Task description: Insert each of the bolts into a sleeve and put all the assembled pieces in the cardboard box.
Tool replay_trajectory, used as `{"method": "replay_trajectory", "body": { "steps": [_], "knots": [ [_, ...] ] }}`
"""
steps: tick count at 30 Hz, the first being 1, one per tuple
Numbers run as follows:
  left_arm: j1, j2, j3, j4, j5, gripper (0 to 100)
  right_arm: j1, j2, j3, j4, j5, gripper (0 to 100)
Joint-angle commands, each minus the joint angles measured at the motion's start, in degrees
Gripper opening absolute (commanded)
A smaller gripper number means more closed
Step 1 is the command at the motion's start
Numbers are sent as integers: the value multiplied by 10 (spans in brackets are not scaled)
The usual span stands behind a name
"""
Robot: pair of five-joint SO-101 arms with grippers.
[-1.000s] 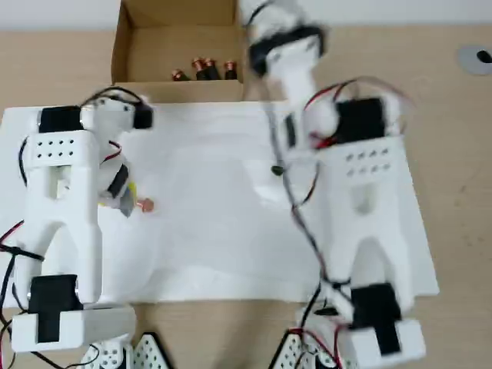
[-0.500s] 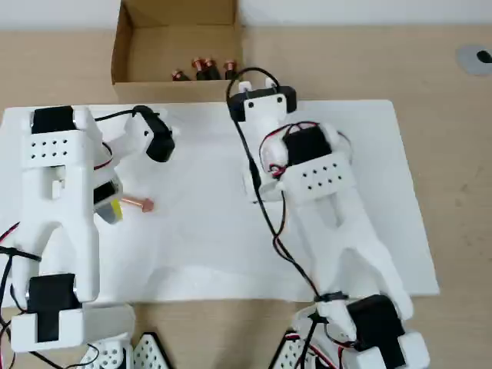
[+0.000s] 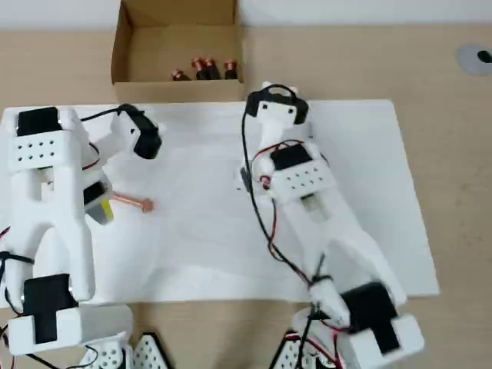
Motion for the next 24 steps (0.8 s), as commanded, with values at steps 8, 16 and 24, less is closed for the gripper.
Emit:
{"method": "replay_trajectory", "body": {
  "steps": [8,16,24],
  "knots": [
    [-57,-3,-25,6,-5,164,73,162,-180,-10,-4,203],
    [-76,-3,-25,6,-6,164,104,262,-292,54,-3,203],
    [-76,-3,-25,6,-6,164,110,320,-409,108,-2,203]
  ]
}}
